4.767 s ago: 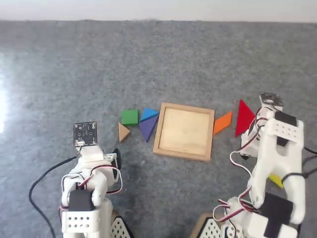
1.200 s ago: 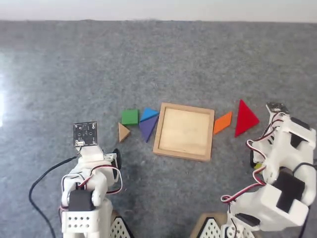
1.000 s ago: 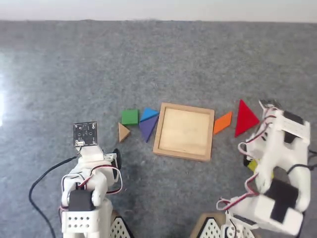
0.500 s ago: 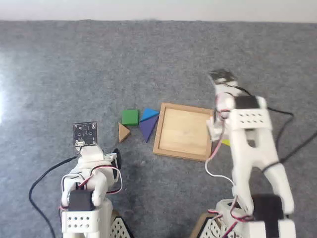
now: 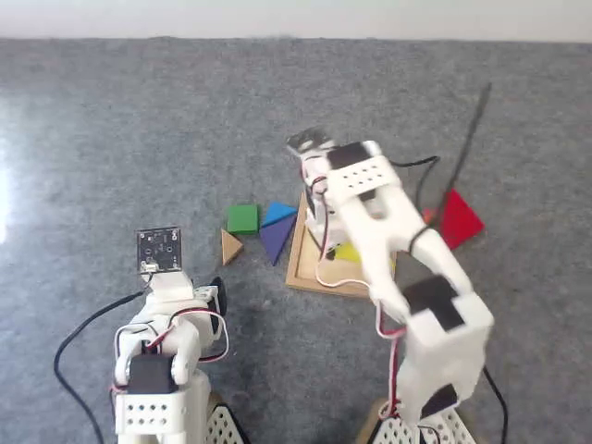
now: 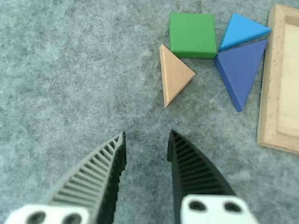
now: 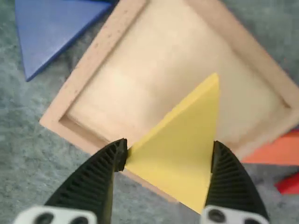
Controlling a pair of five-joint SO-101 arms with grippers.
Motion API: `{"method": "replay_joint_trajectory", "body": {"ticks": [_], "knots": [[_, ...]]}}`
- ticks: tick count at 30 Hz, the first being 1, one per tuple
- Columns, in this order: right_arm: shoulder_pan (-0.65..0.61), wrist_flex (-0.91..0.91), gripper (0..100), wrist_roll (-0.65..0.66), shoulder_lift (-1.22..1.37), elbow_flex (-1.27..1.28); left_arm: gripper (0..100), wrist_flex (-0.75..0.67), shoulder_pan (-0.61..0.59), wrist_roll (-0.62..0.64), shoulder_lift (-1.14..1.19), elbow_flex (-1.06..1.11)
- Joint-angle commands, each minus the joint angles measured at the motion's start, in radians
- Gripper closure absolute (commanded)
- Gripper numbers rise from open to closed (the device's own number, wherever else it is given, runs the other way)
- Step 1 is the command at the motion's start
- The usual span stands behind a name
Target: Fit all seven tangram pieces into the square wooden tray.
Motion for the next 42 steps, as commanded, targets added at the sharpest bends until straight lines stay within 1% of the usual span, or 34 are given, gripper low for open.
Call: {"method": "replay_joint_trajectory", "body": {"ticks": [1, 8, 12, 15, 20, 22, 24, 26, 28, 30, 35, 38, 40, 42], "knots": [[-0.042, -0.036, 83.0, 0.040, 0.035, -0.071, 86, 0.005, -0.008, 0.011, -0.014, -0.012], [-0.024, -0.035, 82.9, 0.374, 0.048, -0.083, 86, 0.005, -0.008, 0.011, -0.014, -0.012], [-0.013, 0.061, 82.9, 0.460, 0.048, -0.144, 86, 0.005, -0.008, 0.011, -0.014, -0.012], [-0.010, 0.113, 82.9, 0.488, 0.048, -0.216, 86, 0.005, -0.008, 0.011, -0.014, -0.012], [-0.007, 0.156, 82.9, 0.489, 0.058, -0.276, 86, 0.005, -0.008, 0.011, -0.014, -0.012], [-0.010, 0.208, 82.9, 0.476, 0.056, -0.273, 86, 0.005, -0.008, 0.011, -0.014, -0.012], [-0.005, 0.240, 82.9, 0.413, 0.038, -0.249, 86, 0.005, -0.008, 0.011, -0.014, -0.012], [0.028, 0.220, 82.9, 0.331, -0.022, -0.209, 86, 0.005, -0.008, 0.011, -0.014, -0.012], [0.062, 0.168, 82.9, 0.304, -0.130, -0.127, 86, 0.005, -0.008, 0.011, -0.014, -0.012], [0.079, 0.073, 82.9, 0.282, -0.274, 0.008, 86, 0.005, -0.008, 0.011, -0.014, -0.012], [0.077, -0.288, 83.0, 0.152, -0.610, 0.486, 86, 0.005, -0.008, 0.011, -0.014, -0.012], [0.091, -0.412, 83.1, 0.104, -0.694, 0.686, 86, 0.005, -0.008, 0.011, -0.014, -0.012], [0.099, -0.432, 87.2, 0.075, -0.736, 0.752, 86, 0.005, -0.008, 0.011, -0.014, -0.012], [0.119, -0.430, 95.0, 0.063, -0.779, 0.795, 86, 0.005, -0.008, 0.011, -0.014, -0.012]]}}
